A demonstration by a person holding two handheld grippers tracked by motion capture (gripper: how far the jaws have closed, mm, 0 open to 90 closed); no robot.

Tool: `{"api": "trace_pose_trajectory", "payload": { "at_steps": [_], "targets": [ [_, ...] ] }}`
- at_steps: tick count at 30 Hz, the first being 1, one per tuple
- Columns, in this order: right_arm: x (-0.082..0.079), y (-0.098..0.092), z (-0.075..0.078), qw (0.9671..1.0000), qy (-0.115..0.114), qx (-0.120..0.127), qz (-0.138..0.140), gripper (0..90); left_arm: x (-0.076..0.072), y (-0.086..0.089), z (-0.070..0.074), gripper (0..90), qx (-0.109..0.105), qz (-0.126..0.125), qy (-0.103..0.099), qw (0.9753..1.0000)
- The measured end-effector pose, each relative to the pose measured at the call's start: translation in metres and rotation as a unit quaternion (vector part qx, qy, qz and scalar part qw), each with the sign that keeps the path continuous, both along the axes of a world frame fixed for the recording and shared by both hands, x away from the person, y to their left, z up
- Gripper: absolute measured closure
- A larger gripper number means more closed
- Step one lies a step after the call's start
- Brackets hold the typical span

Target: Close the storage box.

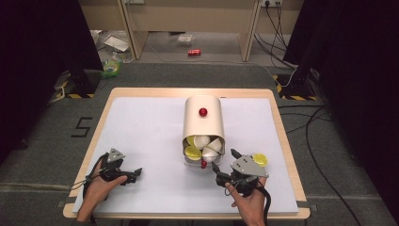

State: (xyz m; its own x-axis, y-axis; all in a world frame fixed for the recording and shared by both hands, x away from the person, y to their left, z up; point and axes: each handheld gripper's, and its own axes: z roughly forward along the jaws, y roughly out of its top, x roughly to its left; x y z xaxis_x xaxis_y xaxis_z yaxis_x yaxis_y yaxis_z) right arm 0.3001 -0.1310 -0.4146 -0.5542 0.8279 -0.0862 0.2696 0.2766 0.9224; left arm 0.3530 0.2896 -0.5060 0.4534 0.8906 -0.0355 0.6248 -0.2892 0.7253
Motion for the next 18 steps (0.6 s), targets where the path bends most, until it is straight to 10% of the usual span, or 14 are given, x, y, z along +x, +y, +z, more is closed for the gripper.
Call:
{"api": "trace_pose_trajectory", "payload": {
  "at_steps": [18],
  "targets": [
    [0.014,0.006,-0.001,1.0,-0.001,-0.003,-0.005,24.3,0.0,0.0,0.0,0.0,0.0,0.0,0.0,1.0]
  ]
}}
